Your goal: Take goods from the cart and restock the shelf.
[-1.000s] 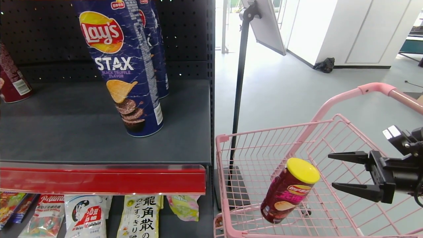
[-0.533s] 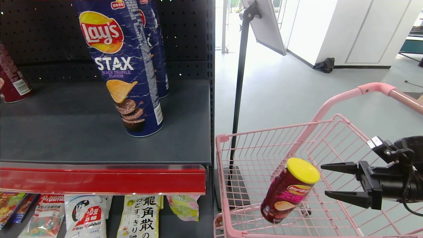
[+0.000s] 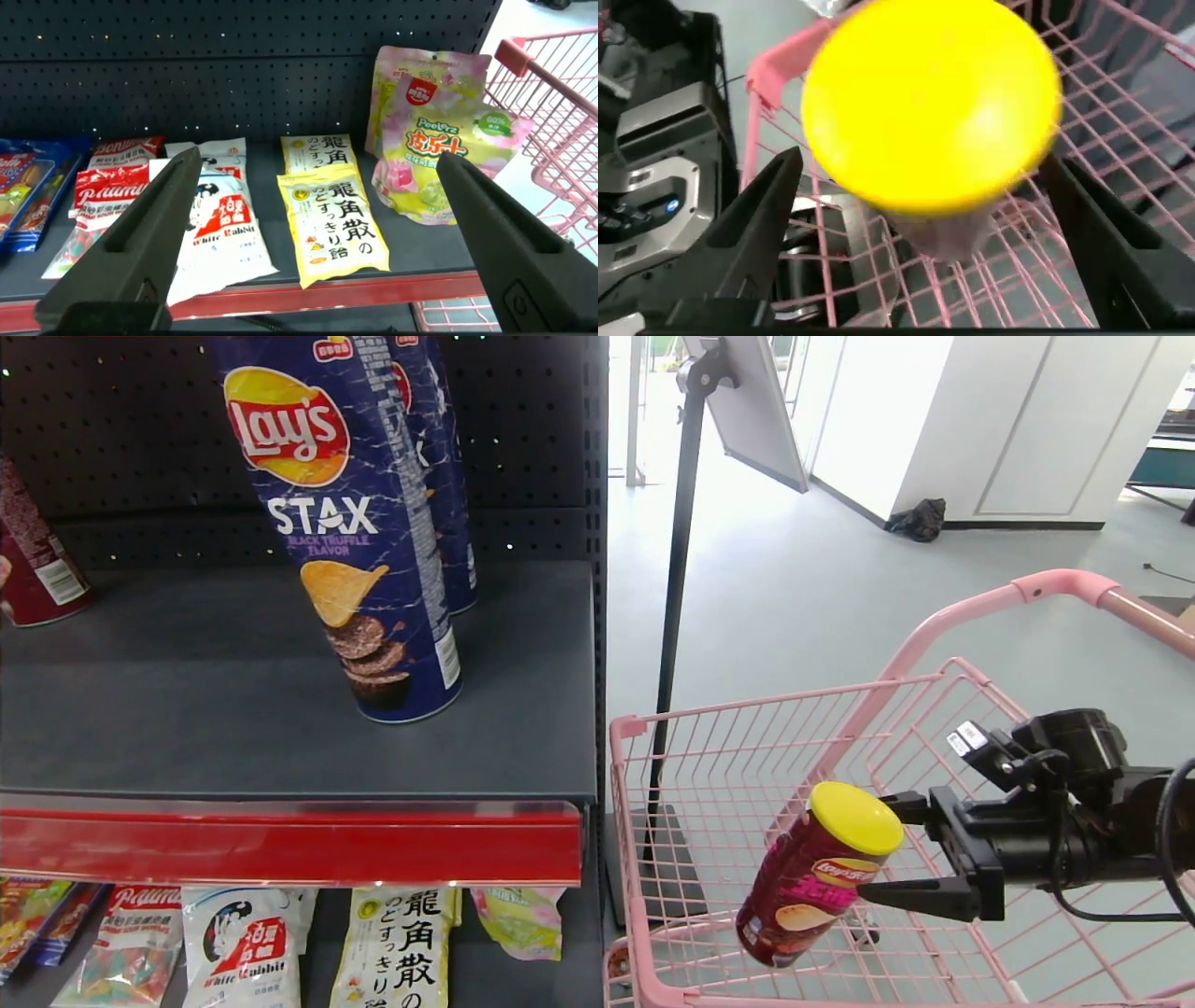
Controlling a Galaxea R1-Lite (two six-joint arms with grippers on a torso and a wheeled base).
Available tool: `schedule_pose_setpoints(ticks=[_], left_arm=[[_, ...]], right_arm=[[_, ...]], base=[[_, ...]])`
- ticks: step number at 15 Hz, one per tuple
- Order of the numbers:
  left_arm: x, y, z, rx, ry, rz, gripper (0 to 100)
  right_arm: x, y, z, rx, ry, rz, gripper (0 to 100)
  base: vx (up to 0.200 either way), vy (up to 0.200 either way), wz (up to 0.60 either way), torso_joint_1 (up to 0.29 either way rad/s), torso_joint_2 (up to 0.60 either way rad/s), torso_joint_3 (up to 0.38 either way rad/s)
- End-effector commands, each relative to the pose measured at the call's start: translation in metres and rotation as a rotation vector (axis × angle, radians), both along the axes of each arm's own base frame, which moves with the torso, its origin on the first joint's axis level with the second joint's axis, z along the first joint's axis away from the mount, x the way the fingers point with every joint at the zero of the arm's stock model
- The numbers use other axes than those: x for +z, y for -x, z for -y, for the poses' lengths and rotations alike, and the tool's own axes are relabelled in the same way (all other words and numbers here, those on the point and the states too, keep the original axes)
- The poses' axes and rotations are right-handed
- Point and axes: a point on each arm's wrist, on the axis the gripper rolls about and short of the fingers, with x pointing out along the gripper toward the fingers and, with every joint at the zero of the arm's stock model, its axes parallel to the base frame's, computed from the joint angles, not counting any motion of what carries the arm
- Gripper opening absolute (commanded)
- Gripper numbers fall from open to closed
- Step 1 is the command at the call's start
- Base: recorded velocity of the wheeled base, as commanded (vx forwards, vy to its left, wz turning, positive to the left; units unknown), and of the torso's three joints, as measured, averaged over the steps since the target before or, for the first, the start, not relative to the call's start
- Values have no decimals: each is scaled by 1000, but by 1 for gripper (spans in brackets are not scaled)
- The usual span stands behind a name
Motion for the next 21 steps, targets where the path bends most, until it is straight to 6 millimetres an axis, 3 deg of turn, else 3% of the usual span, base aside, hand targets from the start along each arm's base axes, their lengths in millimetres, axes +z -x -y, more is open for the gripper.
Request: schedule_pose_setpoints(ticks=[1,6,7,13,16,21], left_arm=[[0,0,0,-1,0,0,100],[0,0,0,1,0,0,100],[0,0,0,1,0,0,100],[0,0,0,-1,0,0,100],[0,0,0,-2,0,0,100],[0,0,0,-2,0,-1,100]], right_arm=[[0,0,-18,66,0,-2,100],[-4,2,-36,132,0,-25,100],[-4,0,-37,131,-1,-24,0],[3,-6,-37,131,0,15,0],[41,-3,-44,152,-3,160,0],[139,49,-47,99,-74,324,0]], base=[[0,0,0,0,0,0],[0,0,0,0,0,0],[0,0,0,0,0,0],[0,0,0,0,0,0],[0,0,0,0,0,0],[0,0,0,0,0,0]])
